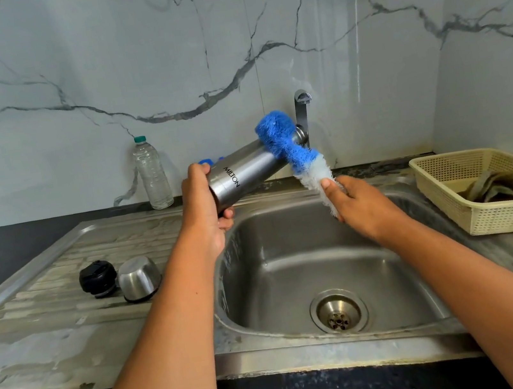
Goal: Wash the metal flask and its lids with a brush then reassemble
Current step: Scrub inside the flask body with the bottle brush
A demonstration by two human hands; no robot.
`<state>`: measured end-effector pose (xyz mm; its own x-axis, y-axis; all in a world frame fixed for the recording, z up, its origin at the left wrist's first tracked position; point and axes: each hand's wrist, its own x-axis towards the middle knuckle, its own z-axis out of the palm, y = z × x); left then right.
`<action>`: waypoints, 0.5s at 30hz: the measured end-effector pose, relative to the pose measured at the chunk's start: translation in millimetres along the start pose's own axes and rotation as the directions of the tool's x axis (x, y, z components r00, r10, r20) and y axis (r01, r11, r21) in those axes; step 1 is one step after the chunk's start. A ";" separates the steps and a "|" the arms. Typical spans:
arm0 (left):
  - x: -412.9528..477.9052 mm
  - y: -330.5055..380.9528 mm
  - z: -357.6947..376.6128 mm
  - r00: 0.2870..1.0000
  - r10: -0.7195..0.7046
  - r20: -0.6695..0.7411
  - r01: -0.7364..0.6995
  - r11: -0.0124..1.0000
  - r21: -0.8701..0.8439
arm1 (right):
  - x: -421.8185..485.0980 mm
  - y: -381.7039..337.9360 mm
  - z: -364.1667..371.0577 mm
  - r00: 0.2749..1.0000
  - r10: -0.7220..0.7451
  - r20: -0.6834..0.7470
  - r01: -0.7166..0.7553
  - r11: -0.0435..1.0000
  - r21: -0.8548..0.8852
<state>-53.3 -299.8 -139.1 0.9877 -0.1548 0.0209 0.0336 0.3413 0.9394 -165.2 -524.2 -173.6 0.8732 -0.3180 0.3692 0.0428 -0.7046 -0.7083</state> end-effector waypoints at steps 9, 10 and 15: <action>-0.7 3.3 -5.1 0.999 0.041 0.006 -0.041 0.999 0.031 | 2.2 8.3 -8.0 1.000 0.024 -0.021 -0.024 1.000 -0.020; -1.2 3.3 -4.0 0.999 0.045 0.000 -0.045 0.999 0.027 | 2.7 8.9 -8.0 0.999 0.028 -0.029 -0.028 1.000 -0.012; -0.4 11.1 -16.9 0.999 0.031 0.031 -0.031 1.000 -0.001 | -0.6 17.3 -14.3 0.999 0.036 -0.025 -0.036 0.999 -0.005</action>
<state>-50.8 -280.3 -134.6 0.9832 -0.1725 0.0604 0.0033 0.3470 0.9379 -171.9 -545.3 -177.4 0.8617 -0.3589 0.3586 0.0090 -0.6959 -0.7181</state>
